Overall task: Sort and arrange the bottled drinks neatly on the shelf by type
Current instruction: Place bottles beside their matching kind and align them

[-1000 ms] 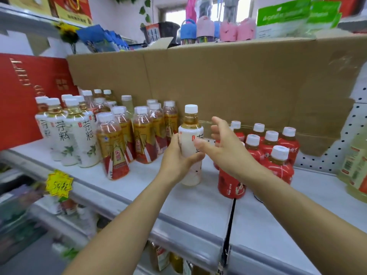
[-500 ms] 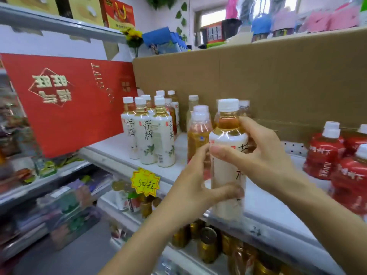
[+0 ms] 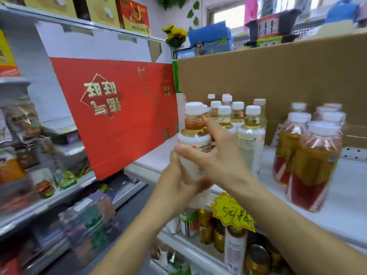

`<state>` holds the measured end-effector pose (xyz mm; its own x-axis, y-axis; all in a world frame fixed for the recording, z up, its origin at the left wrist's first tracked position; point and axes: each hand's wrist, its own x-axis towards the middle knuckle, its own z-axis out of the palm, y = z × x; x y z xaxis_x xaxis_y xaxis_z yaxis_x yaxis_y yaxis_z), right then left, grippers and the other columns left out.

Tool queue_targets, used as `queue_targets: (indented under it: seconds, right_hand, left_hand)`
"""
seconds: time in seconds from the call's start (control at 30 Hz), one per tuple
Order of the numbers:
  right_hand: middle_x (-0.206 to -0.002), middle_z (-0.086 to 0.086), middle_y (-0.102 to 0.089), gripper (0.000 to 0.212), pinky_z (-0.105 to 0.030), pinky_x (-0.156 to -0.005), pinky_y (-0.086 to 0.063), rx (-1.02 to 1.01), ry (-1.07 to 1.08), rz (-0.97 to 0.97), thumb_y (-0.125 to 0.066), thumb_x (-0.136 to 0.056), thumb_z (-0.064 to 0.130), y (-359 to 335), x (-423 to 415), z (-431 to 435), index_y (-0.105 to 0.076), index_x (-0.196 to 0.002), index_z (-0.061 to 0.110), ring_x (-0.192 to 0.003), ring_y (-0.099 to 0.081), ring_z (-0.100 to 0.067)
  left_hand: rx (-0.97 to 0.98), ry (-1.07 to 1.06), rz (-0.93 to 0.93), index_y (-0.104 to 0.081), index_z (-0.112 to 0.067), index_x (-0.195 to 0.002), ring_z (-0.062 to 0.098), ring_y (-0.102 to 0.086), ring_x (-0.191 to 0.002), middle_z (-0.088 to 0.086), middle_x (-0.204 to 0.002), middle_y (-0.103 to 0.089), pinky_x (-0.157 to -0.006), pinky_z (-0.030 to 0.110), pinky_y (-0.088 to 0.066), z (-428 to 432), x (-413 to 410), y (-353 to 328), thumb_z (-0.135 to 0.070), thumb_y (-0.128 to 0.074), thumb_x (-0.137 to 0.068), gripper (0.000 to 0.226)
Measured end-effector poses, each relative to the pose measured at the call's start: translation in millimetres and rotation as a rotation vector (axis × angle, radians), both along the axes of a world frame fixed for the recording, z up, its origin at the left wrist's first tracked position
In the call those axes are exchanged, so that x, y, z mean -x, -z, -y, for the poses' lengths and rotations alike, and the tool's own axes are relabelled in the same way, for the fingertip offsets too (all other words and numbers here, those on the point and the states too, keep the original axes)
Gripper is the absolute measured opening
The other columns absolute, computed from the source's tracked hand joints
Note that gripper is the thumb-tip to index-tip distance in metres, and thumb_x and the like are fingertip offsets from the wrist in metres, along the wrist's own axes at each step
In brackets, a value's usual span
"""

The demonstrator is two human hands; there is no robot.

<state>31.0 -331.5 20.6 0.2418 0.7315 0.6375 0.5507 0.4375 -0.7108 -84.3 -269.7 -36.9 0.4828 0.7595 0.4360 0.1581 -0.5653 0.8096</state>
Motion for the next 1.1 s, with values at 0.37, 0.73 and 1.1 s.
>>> queue_targets:
  seconds: [0.37,0.73,1.1]
  right_hand:
    - [-0.129,0.008,-0.059,0.041,-0.049,-0.097,-0.048,0.073,0.393,0.589,-0.057,-0.096,0.04,-94.1,-37.7,-69.3,-0.052,-0.136,0.031,-0.118,-0.053,-0.013]
    - [-0.093,0.024,-0.056,0.026,-0.022,-0.067,-0.048,0.626,0.377,0.67,-0.06,-0.091,0.051,-93.3,-57.8,-113.5,-0.066,-0.115,0.043,-0.087,-0.059,0.0]
    - [-0.085,0.021,-0.054,0.024,-0.032,-0.071,-0.055,0.676,0.494,0.591,-0.067,-0.087,0.045,-87.4,-40.8,-112.3,-0.063,-0.111,0.047,-0.077,-0.06,-0.001]
  left_hand:
    - [0.042,-0.128,-0.043,-0.04,-0.025,-0.128,0.012,-0.064,-0.106,-0.012,-0.111,-0.063,-0.091,0.038,-0.055,-180.3,-4.6,-7.4,-0.022,-0.088,-0.073,0.072]
    - [0.047,-0.004,-0.031,-0.039,-0.027,-0.125,0.02,-0.058,-0.113,0.002,-0.119,-0.055,-0.091,0.036,-0.053,-289.8,-60.2,16.9,-0.023,-0.089,-0.067,0.077]
    - [-0.08,-0.057,0.058,-0.033,-0.012,-0.144,0.02,-0.047,-0.128,0.004,-0.134,-0.048,-0.105,0.036,-0.04,-306.5,-69.0,10.5,-0.026,-0.09,-0.069,0.095]
